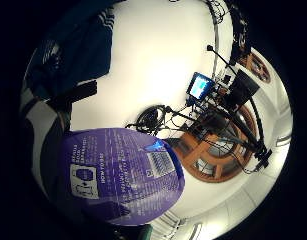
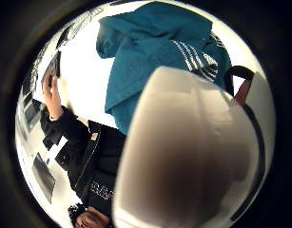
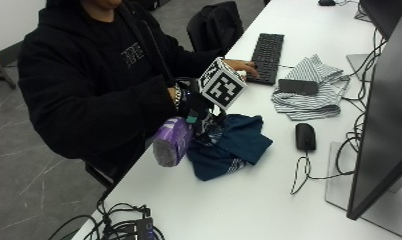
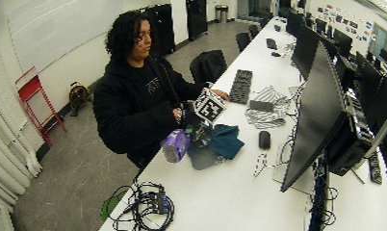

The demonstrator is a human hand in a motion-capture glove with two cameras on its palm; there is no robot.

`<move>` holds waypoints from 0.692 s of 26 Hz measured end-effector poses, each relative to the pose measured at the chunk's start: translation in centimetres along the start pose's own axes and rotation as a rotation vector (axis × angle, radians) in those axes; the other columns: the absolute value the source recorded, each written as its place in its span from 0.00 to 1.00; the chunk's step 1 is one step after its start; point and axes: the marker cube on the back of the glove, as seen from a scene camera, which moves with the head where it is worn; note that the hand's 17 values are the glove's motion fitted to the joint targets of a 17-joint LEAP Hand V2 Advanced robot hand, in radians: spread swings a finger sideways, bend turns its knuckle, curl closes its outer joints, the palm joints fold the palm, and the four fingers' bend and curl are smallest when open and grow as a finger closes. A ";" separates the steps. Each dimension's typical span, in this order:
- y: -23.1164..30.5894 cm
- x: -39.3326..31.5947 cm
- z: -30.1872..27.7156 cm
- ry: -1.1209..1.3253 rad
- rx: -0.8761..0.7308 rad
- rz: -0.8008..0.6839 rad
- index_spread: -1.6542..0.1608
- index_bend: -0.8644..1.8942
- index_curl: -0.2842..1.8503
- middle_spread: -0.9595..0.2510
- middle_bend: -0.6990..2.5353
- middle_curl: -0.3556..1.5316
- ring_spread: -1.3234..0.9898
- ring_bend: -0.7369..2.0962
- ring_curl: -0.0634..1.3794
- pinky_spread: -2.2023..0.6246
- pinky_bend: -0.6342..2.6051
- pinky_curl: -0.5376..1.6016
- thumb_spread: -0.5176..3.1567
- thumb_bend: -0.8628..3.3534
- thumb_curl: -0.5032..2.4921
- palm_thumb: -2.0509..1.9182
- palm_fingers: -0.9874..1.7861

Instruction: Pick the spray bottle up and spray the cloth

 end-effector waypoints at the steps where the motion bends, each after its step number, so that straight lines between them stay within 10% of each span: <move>1: 0.0 -0.1 -0.1 -0.005 0.004 -0.009 0.75 0.43 0.40 0.60 0.39 0.45 0.46 0.47 0.36 0.67 0.32 0.43 0.19 0.20 0.42 0.75 0.85; 18: -1.0 -5.1 -10.9 -0.433 0.524 -0.353 0.75 0.43 0.40 0.60 0.39 0.45 0.47 0.46 0.36 0.68 0.32 0.43 0.19 0.20 0.43 0.75 0.85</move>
